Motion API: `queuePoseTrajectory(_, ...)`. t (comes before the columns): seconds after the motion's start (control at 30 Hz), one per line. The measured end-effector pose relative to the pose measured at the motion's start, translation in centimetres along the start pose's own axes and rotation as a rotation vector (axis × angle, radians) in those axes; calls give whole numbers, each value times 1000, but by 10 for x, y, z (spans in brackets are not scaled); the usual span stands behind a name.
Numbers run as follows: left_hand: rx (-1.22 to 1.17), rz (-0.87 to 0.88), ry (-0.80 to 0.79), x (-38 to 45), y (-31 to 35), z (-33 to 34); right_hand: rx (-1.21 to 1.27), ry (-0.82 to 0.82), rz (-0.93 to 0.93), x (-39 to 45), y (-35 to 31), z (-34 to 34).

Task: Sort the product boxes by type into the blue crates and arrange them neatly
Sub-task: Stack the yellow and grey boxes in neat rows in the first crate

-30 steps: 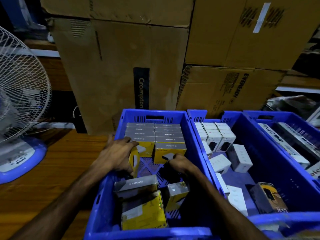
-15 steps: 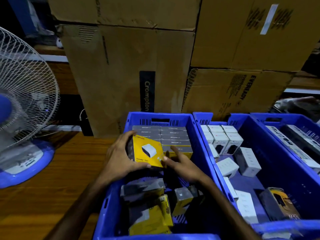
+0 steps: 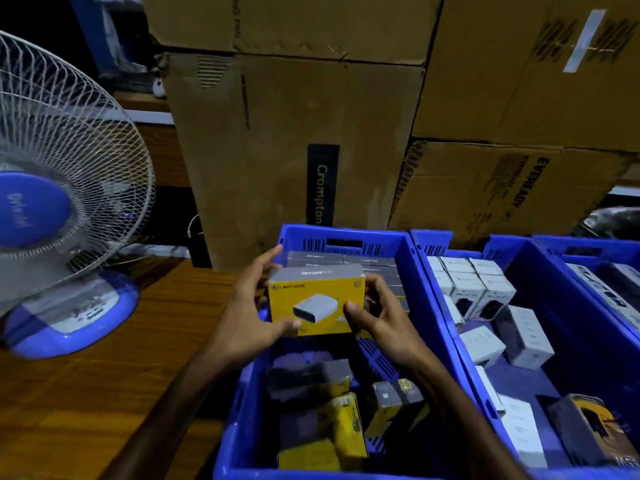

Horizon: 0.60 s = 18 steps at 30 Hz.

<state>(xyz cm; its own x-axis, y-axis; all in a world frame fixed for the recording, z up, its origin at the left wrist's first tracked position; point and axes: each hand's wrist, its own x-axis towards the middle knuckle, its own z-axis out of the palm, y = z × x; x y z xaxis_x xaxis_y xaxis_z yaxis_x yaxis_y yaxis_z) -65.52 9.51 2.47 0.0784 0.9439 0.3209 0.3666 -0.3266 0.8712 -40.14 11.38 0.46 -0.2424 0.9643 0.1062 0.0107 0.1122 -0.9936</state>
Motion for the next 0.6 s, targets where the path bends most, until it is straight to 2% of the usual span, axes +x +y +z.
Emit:
queuePoseTrajectory(0.17, 279, 104, -23, 16, 9, -4, -165, -48, -112, -4, 0, -1)
queuePoseTrajectory(0.27, 431, 196, -66, 25, 9, -3, -163, -41, -124, -6, 3, -3)
queuePoseTrajectory(0.4, 567, 237, -122, 38, 9, -2, -240, -24, -105, -5, 3, -8)
queuePoseTrajectory(0.47, 664, 248, -141, 47, 5, -4, -358, 28, -133, -1, 1, -19)
queuePoseTrajectory(0.6, 780, 221, -210, 62, 1, -6, -766, 256, -246, 3, -1, -51)
